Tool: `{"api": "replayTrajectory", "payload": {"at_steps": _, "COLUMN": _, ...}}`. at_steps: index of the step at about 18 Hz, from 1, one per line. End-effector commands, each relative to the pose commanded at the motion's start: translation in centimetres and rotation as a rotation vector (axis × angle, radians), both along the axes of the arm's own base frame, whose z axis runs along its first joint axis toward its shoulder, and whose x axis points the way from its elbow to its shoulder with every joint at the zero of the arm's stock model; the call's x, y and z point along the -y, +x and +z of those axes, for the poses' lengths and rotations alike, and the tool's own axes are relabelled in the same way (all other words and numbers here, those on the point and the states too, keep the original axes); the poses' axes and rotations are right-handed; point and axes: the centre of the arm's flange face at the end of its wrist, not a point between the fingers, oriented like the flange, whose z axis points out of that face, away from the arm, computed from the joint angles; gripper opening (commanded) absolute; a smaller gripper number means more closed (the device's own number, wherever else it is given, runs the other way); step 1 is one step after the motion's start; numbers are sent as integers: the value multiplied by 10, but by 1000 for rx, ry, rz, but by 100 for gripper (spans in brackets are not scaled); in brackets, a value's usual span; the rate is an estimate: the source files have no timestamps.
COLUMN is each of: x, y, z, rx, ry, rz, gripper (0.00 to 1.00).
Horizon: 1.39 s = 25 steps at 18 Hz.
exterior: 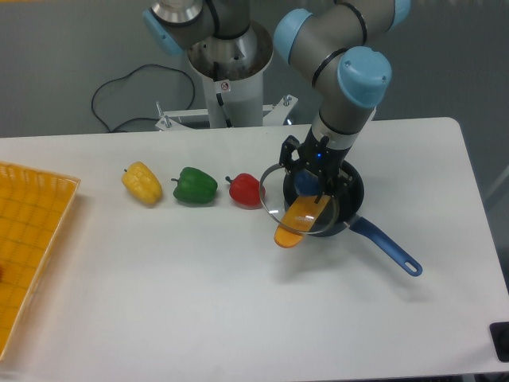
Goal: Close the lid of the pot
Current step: 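Lower the glass lid onto the saucepan rim over the spatula, then settle the lid on the pan and open the gripper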
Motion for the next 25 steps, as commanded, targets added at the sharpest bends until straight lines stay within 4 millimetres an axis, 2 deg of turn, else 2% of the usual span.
{"api": "replayTrajectory", "payload": {"at_steps": 11, "x": 13, "y": -12, "z": -4, "rx": -2, "ry": 4, "rz": -10, "gripper": 51}}
{"api": "replayTrajectory", "payload": {"at_steps": 20, "x": 16, "y": -15, "z": -5, "rx": 1, "ry": 2, "rz": -2, "gripper": 51}}
{"api": "replayTrajectory", "payload": {"at_steps": 25, "x": 17, "y": -12, "z": -17, "rx": 21, "ry": -9, "rz": -4, "gripper": 52}}
